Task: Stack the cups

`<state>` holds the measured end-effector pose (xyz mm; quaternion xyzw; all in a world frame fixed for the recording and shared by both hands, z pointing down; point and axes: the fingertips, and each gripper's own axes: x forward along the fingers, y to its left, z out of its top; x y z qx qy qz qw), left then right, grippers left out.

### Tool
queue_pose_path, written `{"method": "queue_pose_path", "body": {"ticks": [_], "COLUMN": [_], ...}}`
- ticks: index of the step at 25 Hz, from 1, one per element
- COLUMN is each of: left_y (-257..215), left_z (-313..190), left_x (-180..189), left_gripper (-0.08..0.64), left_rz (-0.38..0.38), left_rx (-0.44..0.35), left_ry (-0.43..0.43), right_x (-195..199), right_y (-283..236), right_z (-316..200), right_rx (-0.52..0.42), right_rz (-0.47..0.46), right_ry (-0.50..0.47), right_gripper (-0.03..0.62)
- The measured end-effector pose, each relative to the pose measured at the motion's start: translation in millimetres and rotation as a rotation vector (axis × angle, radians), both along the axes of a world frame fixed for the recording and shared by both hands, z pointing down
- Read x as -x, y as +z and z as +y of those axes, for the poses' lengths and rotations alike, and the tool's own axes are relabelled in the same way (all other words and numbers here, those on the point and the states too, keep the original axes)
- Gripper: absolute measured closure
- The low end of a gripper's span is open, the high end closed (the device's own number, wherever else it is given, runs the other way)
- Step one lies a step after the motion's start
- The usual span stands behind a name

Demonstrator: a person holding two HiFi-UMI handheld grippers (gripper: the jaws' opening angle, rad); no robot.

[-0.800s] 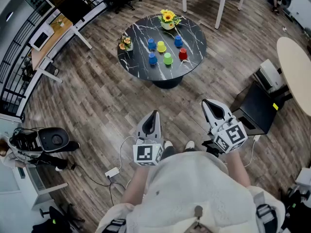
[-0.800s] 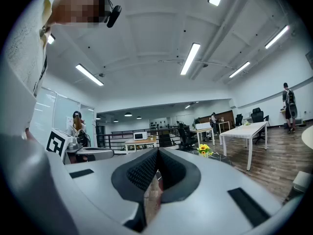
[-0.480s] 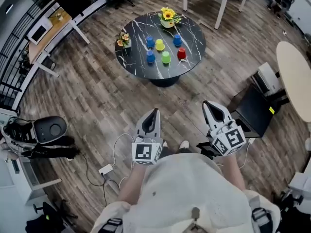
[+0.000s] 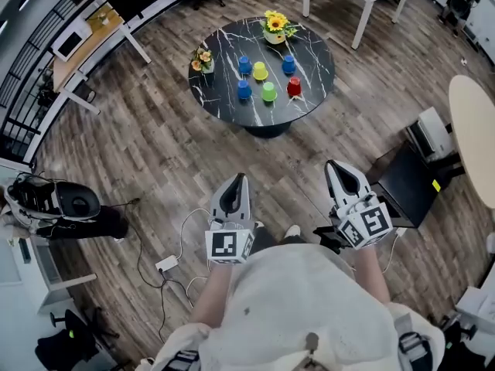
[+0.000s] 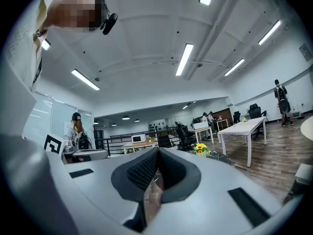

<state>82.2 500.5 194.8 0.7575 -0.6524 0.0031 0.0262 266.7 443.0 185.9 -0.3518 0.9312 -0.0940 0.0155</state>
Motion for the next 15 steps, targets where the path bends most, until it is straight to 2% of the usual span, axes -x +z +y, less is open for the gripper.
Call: {"method": "queue_pose_path", "body": {"ticks": [2,3,4,9,15], "left_y": [1.4,2.7,3.7,5.7,11.4], "left_z": [-0.8,-1.7,-2.6,-10.7,-45.0], "left_x": [-1.2,-1.7,-1.5,4.8,25.0], "left_gripper": [0.503,0.425,0.384,0.335,0.334], "left_rz": [0.016,0.018,0.015,-0.013,-0.041], "left_rx": [-0.004,-0.002,0.001,0.012,0.018], "left_ry": [-0.002,0.001,0.0,-0.014,0.015], "right_x": [-4.2,-4.7,-5.0,-3.6,23.7], "right_y": [2.8,3.9,4.8,9.8,14.7], "right_z": [-5.4,-7.2,-8.7,-19.1,-50.8], "right_rx": [-0.005,-0.008,-0.009,0.003,-0.007], "right_rz": [0.007,0.01,0.012,0.033,0.072], "right_ry": [-0.009,-0.021,-0.031,-0.049,-0.043], "right_gripper": [0.559,0.503,0.456,0.419,0.419]}}
